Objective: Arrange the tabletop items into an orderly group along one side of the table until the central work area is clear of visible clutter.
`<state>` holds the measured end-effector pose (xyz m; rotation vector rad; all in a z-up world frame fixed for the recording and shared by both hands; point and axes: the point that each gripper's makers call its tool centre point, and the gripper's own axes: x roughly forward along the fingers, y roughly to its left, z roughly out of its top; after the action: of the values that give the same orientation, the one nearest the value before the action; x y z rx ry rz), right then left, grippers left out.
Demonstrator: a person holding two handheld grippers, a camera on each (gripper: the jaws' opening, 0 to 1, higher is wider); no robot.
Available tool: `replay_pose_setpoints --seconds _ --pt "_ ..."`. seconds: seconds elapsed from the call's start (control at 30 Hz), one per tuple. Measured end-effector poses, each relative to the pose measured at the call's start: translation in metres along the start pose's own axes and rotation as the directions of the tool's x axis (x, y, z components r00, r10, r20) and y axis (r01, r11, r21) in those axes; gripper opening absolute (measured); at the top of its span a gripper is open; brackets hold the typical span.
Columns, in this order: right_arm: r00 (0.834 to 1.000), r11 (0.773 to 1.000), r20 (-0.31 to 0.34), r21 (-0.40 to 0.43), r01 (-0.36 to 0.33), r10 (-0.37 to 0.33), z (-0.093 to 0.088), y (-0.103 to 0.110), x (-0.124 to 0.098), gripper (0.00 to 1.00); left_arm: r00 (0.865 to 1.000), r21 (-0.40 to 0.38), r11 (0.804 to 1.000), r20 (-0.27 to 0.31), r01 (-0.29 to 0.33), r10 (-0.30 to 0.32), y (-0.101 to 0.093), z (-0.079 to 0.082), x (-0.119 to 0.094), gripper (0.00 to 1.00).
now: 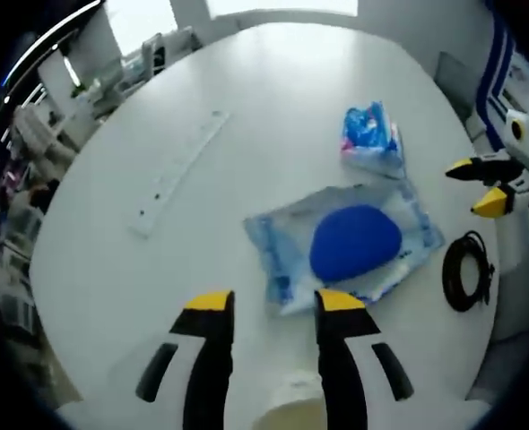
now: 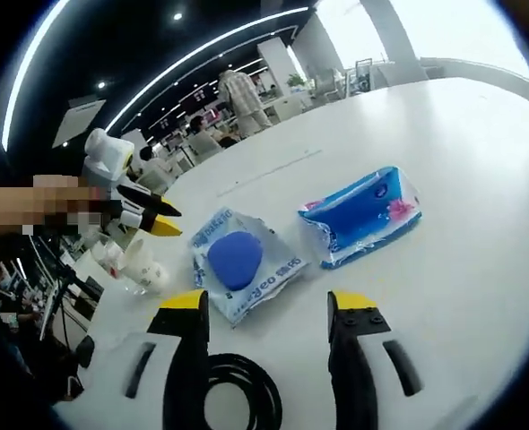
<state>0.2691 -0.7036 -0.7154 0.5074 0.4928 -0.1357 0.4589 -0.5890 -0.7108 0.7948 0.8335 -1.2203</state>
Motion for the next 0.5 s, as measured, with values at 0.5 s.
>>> replay_pose_setpoints --seconds 0.5 --pt "0.993 0.989 -0.109 0.146 -0.022 0.039 -0.029 0.012 0.034 0.33 0.998 -0.058 0.997 -0.024 0.053 -0.055 0.002 -0.011 0.028 0.23"
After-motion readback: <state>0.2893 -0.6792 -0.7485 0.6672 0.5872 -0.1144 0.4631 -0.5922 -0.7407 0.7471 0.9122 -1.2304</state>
